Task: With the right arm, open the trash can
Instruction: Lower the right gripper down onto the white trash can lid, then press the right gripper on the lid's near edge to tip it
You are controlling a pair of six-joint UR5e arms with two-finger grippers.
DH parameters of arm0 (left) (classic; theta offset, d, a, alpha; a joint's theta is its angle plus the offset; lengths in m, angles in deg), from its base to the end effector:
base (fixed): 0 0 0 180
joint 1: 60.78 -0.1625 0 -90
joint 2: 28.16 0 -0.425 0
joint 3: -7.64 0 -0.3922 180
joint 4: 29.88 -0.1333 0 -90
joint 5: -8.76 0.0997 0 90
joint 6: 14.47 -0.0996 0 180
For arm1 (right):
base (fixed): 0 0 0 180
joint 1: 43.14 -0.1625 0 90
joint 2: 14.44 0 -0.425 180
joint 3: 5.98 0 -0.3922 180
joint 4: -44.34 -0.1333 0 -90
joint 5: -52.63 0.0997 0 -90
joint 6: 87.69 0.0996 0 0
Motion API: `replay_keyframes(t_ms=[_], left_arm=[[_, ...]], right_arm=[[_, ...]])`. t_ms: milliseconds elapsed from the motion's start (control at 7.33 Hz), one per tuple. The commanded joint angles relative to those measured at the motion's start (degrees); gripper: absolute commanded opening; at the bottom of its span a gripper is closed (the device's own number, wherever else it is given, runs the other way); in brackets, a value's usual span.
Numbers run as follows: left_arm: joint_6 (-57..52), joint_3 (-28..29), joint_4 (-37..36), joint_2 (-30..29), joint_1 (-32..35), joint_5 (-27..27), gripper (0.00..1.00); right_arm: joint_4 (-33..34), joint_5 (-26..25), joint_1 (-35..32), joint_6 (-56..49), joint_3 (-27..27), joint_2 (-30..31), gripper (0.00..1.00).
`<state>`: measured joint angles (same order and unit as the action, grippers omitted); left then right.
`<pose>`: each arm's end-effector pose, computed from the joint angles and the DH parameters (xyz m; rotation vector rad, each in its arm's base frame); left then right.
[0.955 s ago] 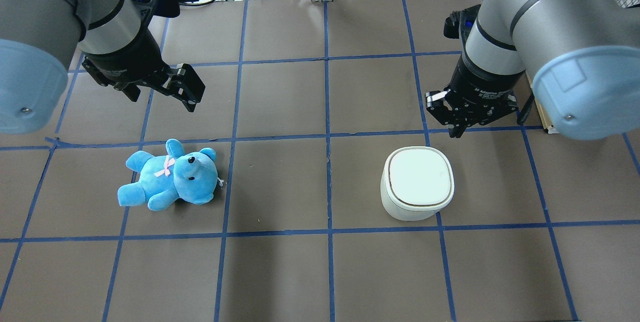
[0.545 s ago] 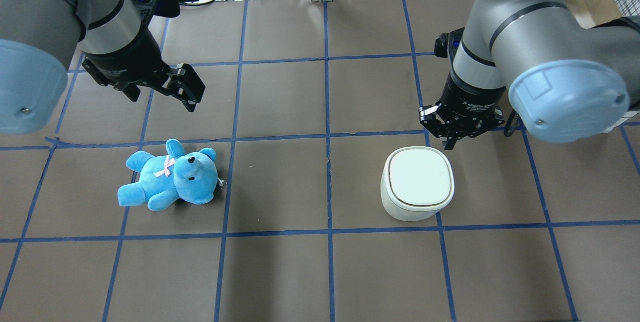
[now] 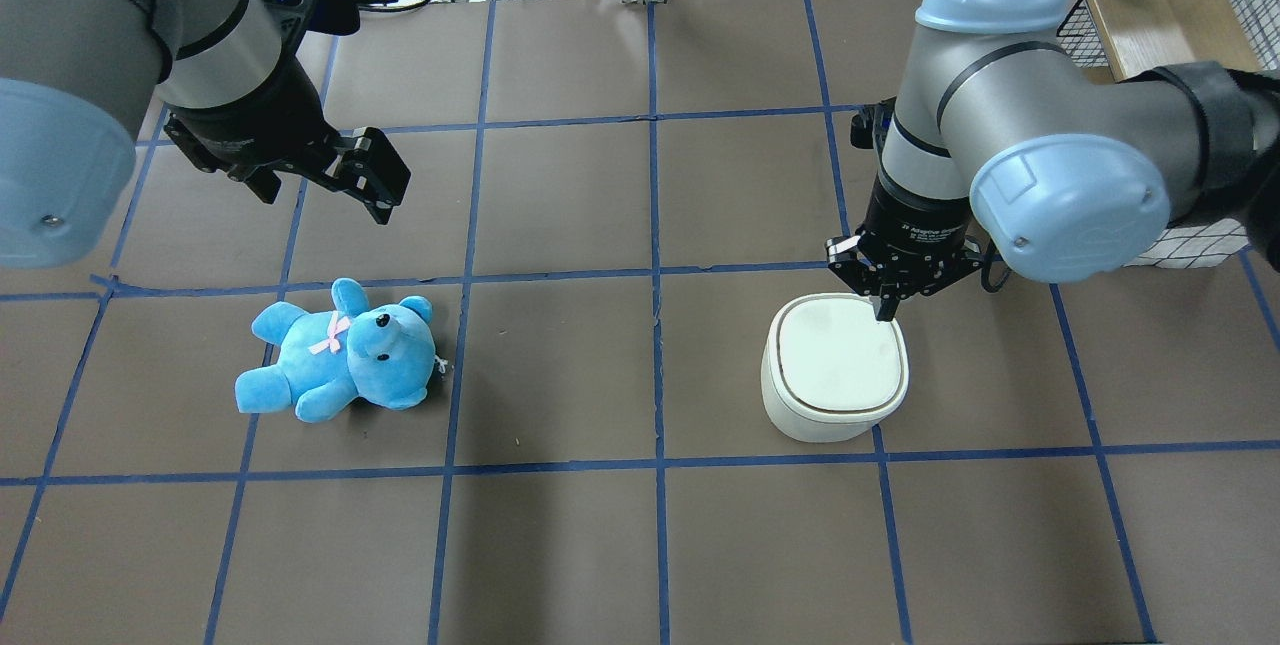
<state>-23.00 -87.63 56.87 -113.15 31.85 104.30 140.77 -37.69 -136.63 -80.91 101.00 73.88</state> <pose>-0.1447 -0.4537 0.4903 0.2919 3.0275 -0.0717 0.1605 -0.4514 0.3434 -0.0880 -3.0982 -0.3300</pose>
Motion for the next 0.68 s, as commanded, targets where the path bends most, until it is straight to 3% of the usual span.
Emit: replay_keyframes(t_ms=[0,545], left_arm=[[0.0,0.0,0.0,0.0,0.0,0.0,1.0],[0.0,0.0,0.0,0.0,0.0,0.1,1.0]], right_arm=[[2.1,0.0,0.1,-0.1,2.7,-0.4,0.0],[1.9,-0.1,0.1,-0.2,3.1,-1.1,0.0]])
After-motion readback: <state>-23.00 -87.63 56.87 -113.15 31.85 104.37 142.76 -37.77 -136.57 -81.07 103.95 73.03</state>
